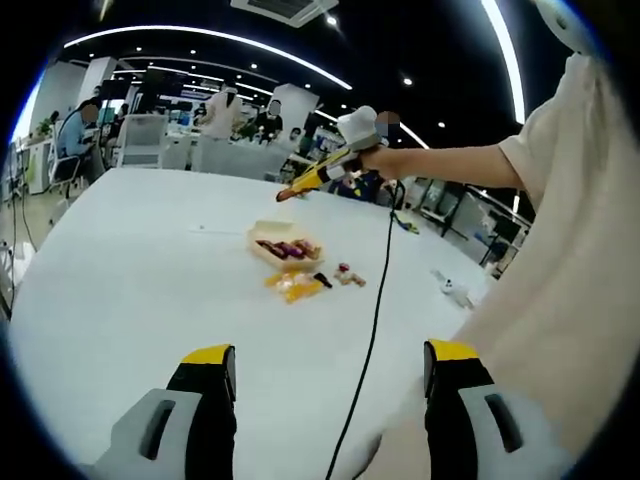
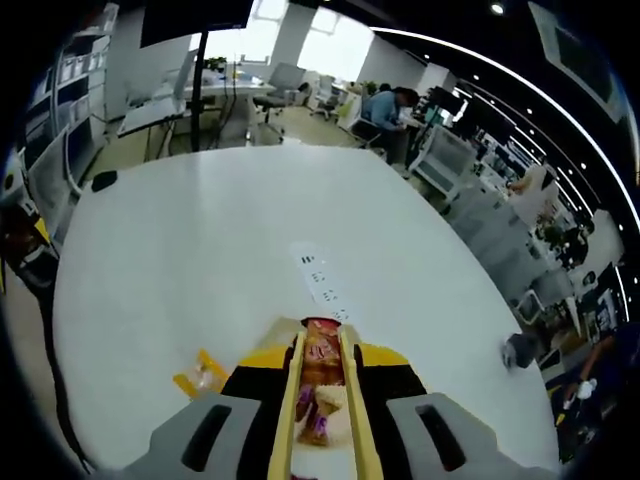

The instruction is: Place the target food into the container with the food tongs after gripping and lifting it, then release it inside without dropping or visibly crushing the food.

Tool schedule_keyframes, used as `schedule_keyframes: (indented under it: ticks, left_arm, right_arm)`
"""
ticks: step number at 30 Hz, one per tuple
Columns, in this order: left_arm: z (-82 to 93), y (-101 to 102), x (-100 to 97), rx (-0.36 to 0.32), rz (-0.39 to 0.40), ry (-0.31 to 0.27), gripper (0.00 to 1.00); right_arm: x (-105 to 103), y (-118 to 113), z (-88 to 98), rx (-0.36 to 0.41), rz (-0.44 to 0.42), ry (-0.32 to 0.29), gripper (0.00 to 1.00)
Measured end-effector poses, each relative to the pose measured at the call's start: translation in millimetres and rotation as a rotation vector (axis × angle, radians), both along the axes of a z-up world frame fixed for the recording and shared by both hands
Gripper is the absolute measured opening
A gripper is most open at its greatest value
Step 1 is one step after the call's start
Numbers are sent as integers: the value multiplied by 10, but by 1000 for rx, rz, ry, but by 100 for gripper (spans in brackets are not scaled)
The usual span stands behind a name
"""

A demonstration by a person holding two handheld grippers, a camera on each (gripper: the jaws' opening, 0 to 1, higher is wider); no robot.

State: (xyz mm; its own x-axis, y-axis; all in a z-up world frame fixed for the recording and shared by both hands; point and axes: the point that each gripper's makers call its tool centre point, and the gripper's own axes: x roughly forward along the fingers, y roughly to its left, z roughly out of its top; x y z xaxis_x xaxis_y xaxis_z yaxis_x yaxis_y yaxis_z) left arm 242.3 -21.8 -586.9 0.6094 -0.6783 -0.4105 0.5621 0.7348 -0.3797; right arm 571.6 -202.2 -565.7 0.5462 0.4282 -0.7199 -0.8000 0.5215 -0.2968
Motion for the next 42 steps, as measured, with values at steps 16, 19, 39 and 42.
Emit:
schedule_keyframes:
  ticks: [16,19,39,42]
  left_arm:
    - [-9,8,5,-2,-5,-1,77]
    - [-5,11,11,-1,-5,-4,77]
    - [-15,-71,-21,3,-32,-4,77]
    - [-12,-85,-31,3,-39,-3,77]
  right_arm:
    - [9,-29,32,-8,-4,-12,24]
    - [18,-23,39,-2,-5,-16,24]
    - [-205,-173,-56,38,-29,13,26]
    - [-251,-203,-62,56,-45,20,26]
